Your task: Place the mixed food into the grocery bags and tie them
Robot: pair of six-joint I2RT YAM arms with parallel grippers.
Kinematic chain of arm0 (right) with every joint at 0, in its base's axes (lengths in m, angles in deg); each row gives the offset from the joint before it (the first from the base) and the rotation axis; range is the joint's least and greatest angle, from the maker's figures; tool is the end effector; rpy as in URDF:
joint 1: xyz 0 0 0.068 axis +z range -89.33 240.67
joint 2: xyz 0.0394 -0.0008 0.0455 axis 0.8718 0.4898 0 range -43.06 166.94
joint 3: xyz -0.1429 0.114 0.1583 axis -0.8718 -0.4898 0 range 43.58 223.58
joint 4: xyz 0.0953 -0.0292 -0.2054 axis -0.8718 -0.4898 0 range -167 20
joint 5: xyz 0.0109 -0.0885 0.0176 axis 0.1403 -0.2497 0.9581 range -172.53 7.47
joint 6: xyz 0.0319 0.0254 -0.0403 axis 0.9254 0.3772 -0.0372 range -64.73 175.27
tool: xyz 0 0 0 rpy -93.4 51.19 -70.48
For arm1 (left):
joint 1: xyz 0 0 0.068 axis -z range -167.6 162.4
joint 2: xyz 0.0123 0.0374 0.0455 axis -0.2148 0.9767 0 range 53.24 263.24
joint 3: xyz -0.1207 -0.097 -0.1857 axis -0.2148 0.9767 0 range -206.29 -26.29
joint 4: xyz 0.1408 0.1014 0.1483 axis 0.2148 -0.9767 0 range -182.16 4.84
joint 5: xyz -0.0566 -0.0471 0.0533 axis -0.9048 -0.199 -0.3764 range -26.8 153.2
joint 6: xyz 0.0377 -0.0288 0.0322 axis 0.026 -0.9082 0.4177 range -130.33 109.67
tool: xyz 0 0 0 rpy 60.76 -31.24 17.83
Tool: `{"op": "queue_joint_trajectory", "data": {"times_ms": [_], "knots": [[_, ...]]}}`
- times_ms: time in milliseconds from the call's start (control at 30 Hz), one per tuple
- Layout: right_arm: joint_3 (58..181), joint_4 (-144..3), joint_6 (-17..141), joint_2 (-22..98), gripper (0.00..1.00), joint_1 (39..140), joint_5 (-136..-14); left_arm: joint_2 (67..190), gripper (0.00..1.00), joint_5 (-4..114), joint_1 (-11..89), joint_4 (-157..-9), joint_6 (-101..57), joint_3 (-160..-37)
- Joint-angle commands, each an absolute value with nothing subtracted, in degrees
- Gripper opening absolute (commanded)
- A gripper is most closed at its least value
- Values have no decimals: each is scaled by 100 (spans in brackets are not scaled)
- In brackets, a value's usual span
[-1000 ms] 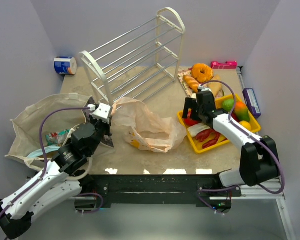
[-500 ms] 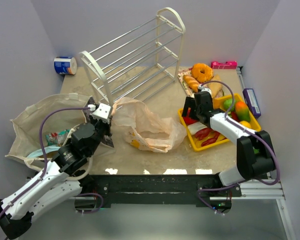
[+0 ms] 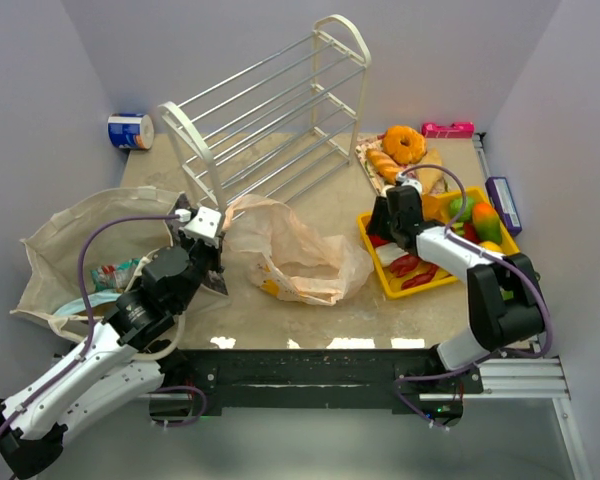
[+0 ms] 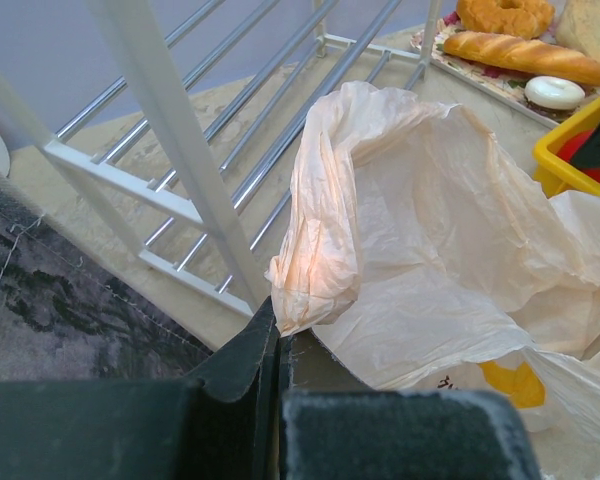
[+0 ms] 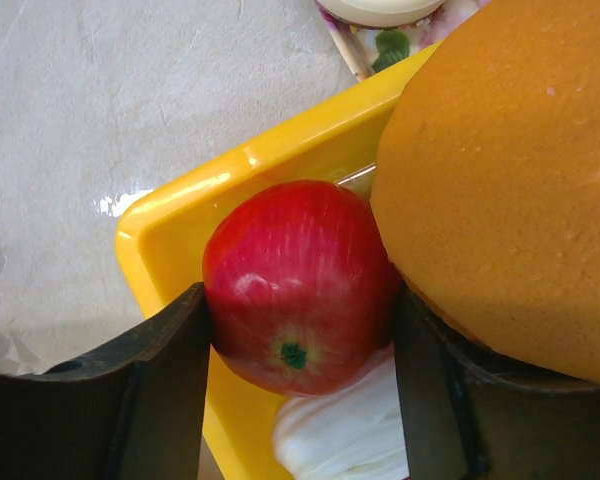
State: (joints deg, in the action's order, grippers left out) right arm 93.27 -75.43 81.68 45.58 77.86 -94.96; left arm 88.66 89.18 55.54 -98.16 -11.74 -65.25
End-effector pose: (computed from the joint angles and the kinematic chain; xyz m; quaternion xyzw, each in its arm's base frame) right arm 0.2855 0.0793 0.1809 0.1155 0.9101 0.0505 0.3948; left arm 0.1182 -0.0863 0.3025 0.1291 0.7465 -0.0800 0.6479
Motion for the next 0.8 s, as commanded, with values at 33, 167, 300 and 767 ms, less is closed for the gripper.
{"op": "queue_joint_trajectory", "data": {"times_ms": [33,167,300,767], "knots": [[9280,-7439,8076,4106,38,7763,-9370,8822,0,8913,5512,-9668,-1165,-6523],[9324,-7465,7918,3588,22,7763,-9177,8787,0,8913,5520,-9659,-1165,-6523],[9429,-7536,7716,2920,9,7816,-8843,8761,0,8895,5512,-9641,-1165,-6514],[10273,-7483,7512,1916,2,10775,-7489,8778,0,8843,5512,-9632,-1174,-6505]]}}
